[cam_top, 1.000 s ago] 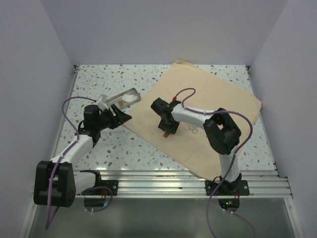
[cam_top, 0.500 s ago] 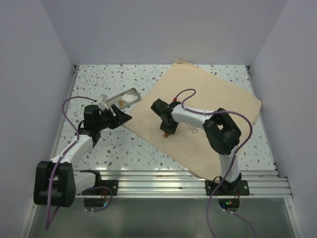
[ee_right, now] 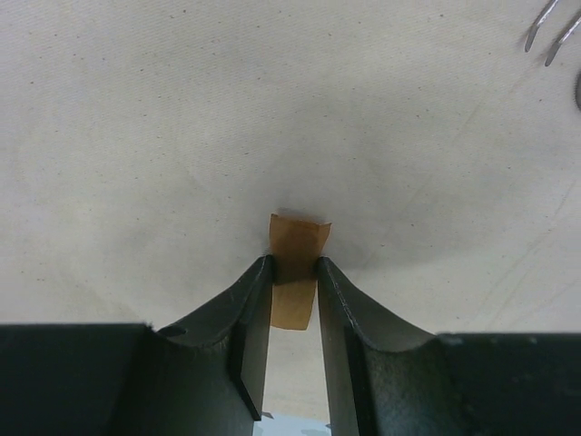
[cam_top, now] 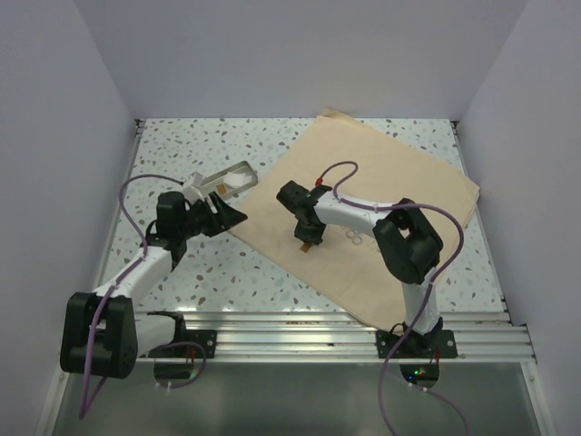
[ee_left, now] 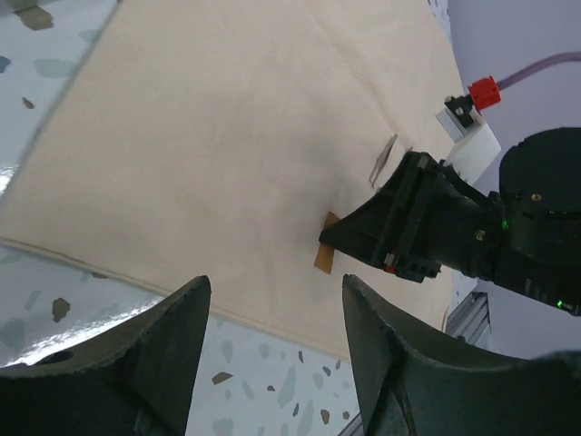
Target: Prepare the surgical pack
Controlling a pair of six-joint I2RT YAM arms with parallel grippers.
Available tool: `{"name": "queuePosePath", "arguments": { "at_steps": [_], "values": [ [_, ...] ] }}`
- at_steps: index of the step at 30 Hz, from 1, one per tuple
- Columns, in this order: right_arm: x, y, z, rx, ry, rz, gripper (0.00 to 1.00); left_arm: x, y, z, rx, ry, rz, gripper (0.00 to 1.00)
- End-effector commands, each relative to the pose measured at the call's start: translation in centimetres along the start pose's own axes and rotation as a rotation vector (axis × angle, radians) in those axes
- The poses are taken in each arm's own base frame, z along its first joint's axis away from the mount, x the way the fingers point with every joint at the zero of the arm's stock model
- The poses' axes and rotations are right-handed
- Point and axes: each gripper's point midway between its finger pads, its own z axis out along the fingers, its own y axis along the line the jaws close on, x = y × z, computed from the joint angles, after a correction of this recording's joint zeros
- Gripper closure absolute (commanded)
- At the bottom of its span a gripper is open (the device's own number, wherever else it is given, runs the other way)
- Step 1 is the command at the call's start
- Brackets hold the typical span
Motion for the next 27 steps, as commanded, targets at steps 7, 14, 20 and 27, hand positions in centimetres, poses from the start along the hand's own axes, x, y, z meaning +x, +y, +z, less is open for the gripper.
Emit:
{"name": "queuePosePath", "arguments": {
  "at_steps": [7, 14, 20, 27],
  "values": [
    [-3.4, 0.6, -5.5, -0.143, -0.112, -0.116, 0.72, 4.2, -6.2, 2.6, 0.302, 0.172, 0.054, 0.33],
    [-4.8, -0.3, -8.2, -0.214, -0.154, -0.143, 0.73, 8.3, -9.2, 4.5, 0.433, 0.276, 0.036, 0.34],
    [-5.0, 0.2, -9.7, -0.287, -0.136, -0.156, 0.72, 9.9, -12.5, 5.6, 0.554, 0.312, 0.025, 0.46],
    [-4.0, 0.8, -9.8, -0.340, -0.088, -0.165, 0.73, 10.1, -14.4, 7.2, 0.599, 0.321, 0.003, 0.49]
  ]
}}
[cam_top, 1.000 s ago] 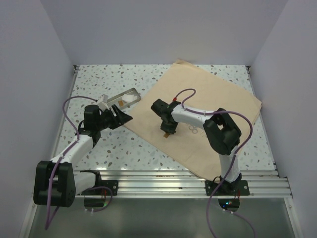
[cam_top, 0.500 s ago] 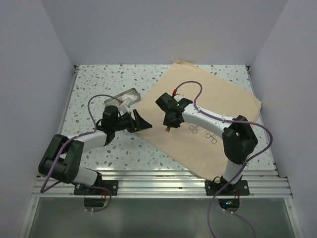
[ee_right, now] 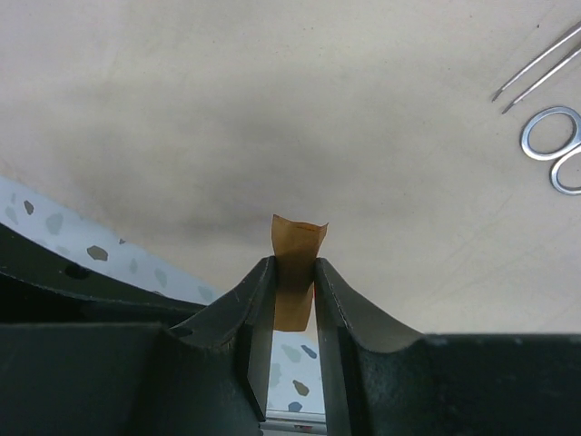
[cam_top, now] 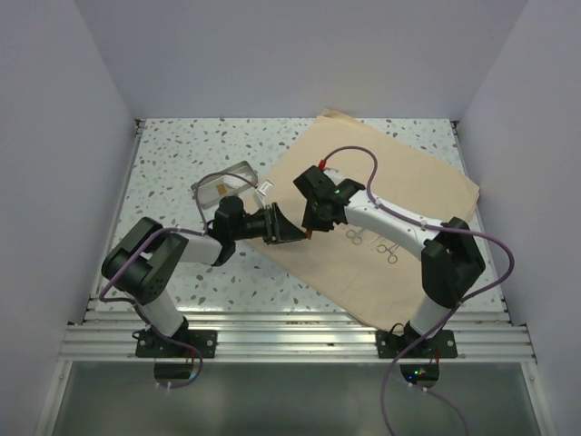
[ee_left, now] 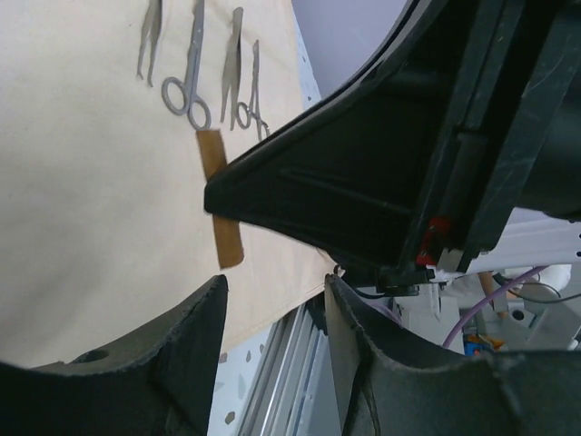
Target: Prepare the surgical pack
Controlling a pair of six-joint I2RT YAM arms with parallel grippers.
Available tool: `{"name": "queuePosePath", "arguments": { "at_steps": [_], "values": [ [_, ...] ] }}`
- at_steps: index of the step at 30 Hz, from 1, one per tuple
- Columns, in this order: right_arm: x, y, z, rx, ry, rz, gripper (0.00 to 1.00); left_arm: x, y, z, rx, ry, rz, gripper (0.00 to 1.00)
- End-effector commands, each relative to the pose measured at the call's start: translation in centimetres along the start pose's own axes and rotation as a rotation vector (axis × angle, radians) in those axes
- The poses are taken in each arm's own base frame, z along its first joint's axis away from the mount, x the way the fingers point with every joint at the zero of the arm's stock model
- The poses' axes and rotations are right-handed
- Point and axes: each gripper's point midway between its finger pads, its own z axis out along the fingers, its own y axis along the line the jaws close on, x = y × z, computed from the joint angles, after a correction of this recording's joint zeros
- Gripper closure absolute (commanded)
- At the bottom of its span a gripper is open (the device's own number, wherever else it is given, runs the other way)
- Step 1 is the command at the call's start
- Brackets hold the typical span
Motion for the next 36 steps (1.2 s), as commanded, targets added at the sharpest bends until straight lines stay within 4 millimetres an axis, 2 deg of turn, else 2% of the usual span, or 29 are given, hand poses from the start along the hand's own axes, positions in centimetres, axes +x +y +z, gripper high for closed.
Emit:
{"name": "queuePosePath", "arguments": {
  "at_steps": [1, 6, 12, 19, 24, 32, 36],
  "values": [
    [-0.6, 1.1, -1.5, -0.081, -0.013, 0.005, 0.73, -2.0, -2.7, 1.3, 0.099, -0.040, 0.059, 0.50],
    [-0.3, 0.9, -1.7, -0.095, -0.010, 0.011, 0.73, -2.6, -1.3, 2.7, 0.042, -0.020, 0.046, 0.53],
    [-0.9, 0.6, -2.0, -0.096, -0.025, 0.015, 0.73, -2.8, -0.5, 2.6, -0.026, -0.016, 0.061, 0.56],
    [-0.9, 0.2, -2.0, -0.090, -0.023, 0.012, 0.73, -3.4, -0.6, 1.4, -0.116, -0.059, 0.145, 0.52],
    [-0.8, 0.1, -2.0, -0.090, -0.020, 0.012, 0.73, -3.8, 0.1, 0.8, -0.183, -0.086, 0.168, 0.46],
    [-0.8, 0.4, -2.4, -0.107, -0.011, 0.020, 0.73, -3.3, 1.9, 2.4, -0.150, -0.032, 0.226, 0.40],
    [-0.8, 0.6, -2.4, -0.119, -0.001, 0.024, 0.73, -3.0, 1.5, 2.6, -0.098, -0.025, 0.307, 0.37]
  ]
}}
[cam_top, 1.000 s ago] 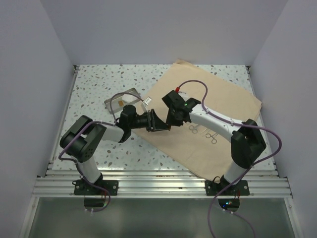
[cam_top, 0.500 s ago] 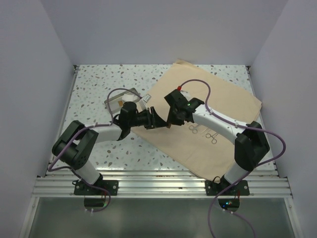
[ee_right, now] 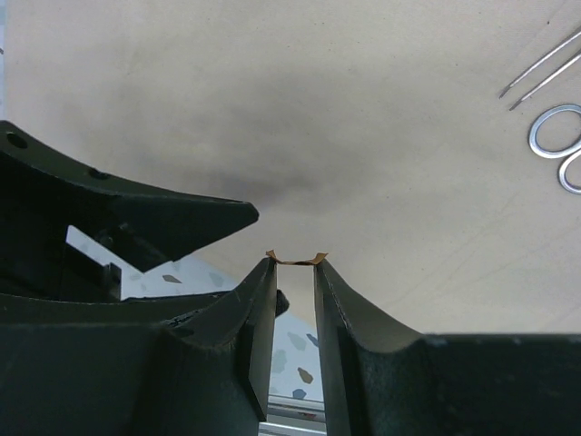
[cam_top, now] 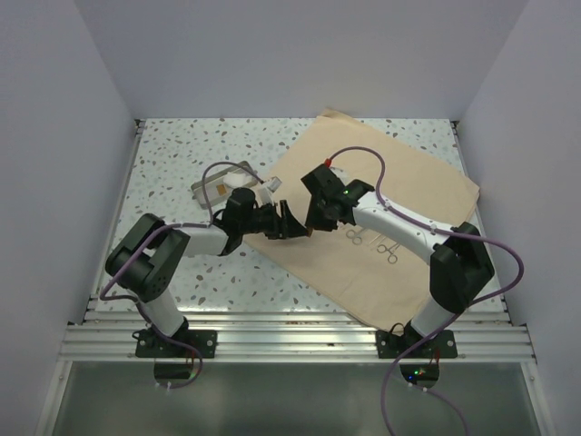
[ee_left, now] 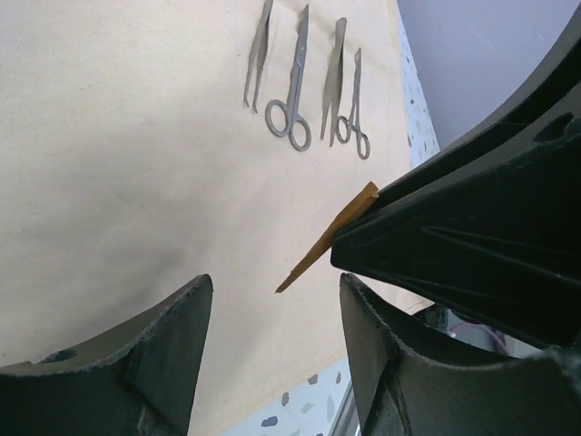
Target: Prepare the surgical pack
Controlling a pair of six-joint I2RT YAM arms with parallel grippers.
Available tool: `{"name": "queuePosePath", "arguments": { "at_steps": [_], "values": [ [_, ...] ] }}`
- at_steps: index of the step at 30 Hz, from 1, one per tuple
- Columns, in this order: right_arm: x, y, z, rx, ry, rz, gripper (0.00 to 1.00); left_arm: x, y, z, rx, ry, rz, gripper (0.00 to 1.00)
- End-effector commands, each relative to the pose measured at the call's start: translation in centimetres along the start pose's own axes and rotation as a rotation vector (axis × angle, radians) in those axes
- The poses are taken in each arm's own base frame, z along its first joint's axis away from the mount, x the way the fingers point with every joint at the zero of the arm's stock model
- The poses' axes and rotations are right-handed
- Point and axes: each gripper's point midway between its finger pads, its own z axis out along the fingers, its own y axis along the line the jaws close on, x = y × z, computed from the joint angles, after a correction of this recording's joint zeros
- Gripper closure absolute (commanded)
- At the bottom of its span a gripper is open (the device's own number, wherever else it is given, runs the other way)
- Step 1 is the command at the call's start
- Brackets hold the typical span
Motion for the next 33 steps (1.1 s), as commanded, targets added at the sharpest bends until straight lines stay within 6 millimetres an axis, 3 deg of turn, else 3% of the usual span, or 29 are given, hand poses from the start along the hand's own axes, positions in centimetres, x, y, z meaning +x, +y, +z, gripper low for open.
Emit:
{"name": "queuePosePath", "arguments": {
  "at_steps": [1, 10, 20, 25, 30, 33],
  "values": [
    [-0.8, 0.7, -1.5, -0.049, -0.018, 0.008, 0.73, -1.7, -2.2, 0.4, 0.111, -0.054, 0.168, 0.37],
    [-0.8, 0.9, -1.6, -0.059, -0.009, 0.008, 0.73, -2.4, -4.2, 0.4, 0.199, -0.085, 0.284, 0.36],
    [-1.0, 1.1, -1.8, -0.072, -0.011, 0.015, 0.73, -1.3, -3.9, 1.9, 0.229, -0.021, 0.234, 0.44],
    [-1.0, 1.1, -1.7, -0.074, -0.007, 0.013, 0.73, -1.2, -3.9, 1.9, 0.222, -0.022, 0.221, 0.58],
    [-1.3, 0.8, -1.6, -0.062, -0.010, 0.018, 0.68, -1.5, -3.7, 1.8, 0.197, -0.023, 0.211, 0.95],
    [-2.0, 0.0, -1.4, -0.038, -0.025, 0.024, 0.60, -1.7, -3.4, 1.8, 0.173, -0.023, 0.200, 1.00]
  ]
}}
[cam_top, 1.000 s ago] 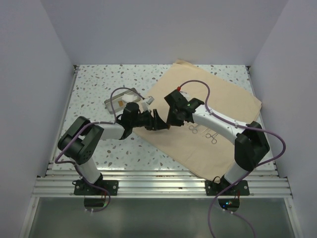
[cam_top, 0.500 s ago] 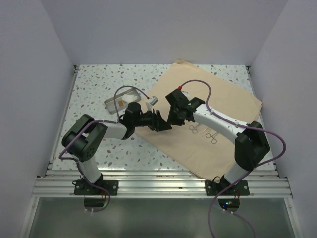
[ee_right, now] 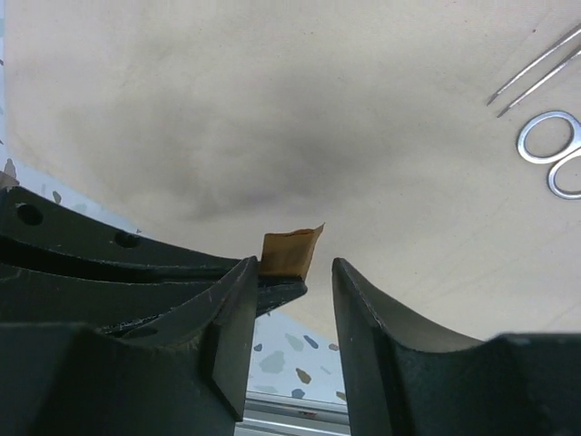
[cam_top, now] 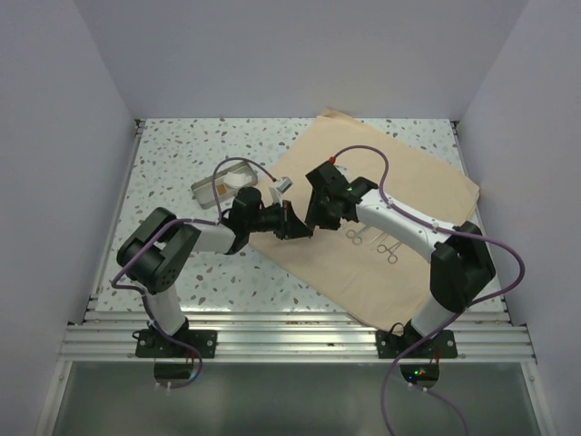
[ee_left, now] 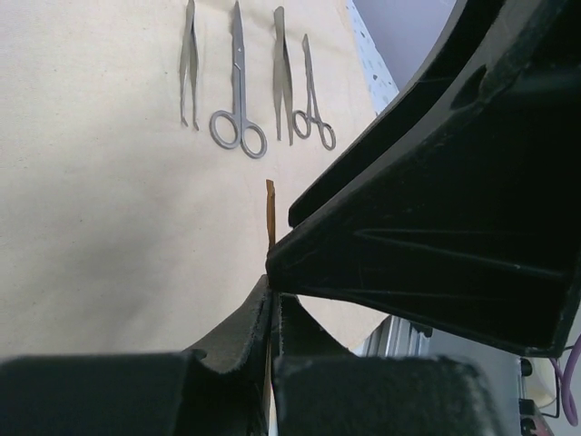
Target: Prepare the surgical pack
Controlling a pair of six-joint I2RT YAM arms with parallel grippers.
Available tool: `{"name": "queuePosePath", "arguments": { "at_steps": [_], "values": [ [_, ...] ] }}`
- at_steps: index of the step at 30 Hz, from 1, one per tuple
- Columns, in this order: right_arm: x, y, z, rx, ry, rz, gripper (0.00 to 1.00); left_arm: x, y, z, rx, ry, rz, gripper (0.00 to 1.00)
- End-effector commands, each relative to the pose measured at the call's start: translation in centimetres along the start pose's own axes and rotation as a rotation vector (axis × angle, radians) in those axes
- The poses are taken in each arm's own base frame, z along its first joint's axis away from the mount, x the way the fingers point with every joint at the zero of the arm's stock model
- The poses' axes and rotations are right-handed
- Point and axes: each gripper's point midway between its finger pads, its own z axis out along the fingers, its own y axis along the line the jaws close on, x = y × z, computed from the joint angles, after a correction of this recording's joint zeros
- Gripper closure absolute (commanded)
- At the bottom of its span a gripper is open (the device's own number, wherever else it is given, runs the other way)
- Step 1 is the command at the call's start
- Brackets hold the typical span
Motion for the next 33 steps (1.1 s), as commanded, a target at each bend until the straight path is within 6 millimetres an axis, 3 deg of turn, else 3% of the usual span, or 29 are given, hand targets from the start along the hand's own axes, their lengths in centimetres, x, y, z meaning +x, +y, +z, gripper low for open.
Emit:
{"name": "queuePosePath", "arguments": {
  "at_steps": [1, 5, 9, 10, 11, 15, 18, 21, 23, 28, 33],
  "values": [
    [-2.4, -0.4, -1.4, -0.010, -0.051, 0.019, 0.57, -2.5, -0.9, -0.1, 0.001, -0.054, 0.053, 1.00],
    [-5.9, -3.9, -1.9, 0.069, -0.113, 0.042, 0.46, -4.2, 0.7, -2.5, -0.087, -0.120, 0.012, 1.00],
    [-8.3, -7.0, -3.2, 0.139, -0.177, -0.008, 0.45, -7.9, 5.7, -8.3, -0.291, -0.260, -0.123, 1.00],
    [-8.3, -7.3, -3.3, 0.151, -0.180, -0.024, 0.45, -8.4, 6.4, -9.6, -0.340, -0.283, -0.157, 1.00],
    [-8.2, -7.5, -3.4, 0.148, -0.173, -0.036, 0.45, -9.8, 8.6, -11.8, -0.431, -0.356, -0.205, 1.00],
    [-7.7, -8.4, -2.7, 0.114, -0.134, -0.073, 0.46, -12.3, 12.6, -16.8, -0.569, -0.482, -0.346, 1.00],
    [-7.0, -9.2, -1.7, 0.101, -0.084, -0.063, 0.47, -14.7, 14.2, -18.1, -0.584, -0.524, -0.379, 1.00],
    [-7.0, -10.0, -1.3, 0.092, -0.054, -0.038, 0.47, -14.1, 17.1, -18.1, -0.606, -0.500, -0.466, 1.00],
    [-7.2, -10.4, -1.2, 0.100, -0.062, -0.034, 0.47, -14.0, 17.4, -17.8, -0.577, -0.504, -0.497, 1.00],
    [-7.7, -11.2, -1.3, 0.110, -0.068, -0.024, 0.47, -13.7, 20.0, -19.9, -0.624, -0.534, -0.561, 0.95],
    [-7.8, -11.6, -1.0, 0.116, -0.068, -0.015, 0.47, -13.7, 21.1, -20.6, -0.628, -0.546, -0.570, 0.92]
  ]
}}
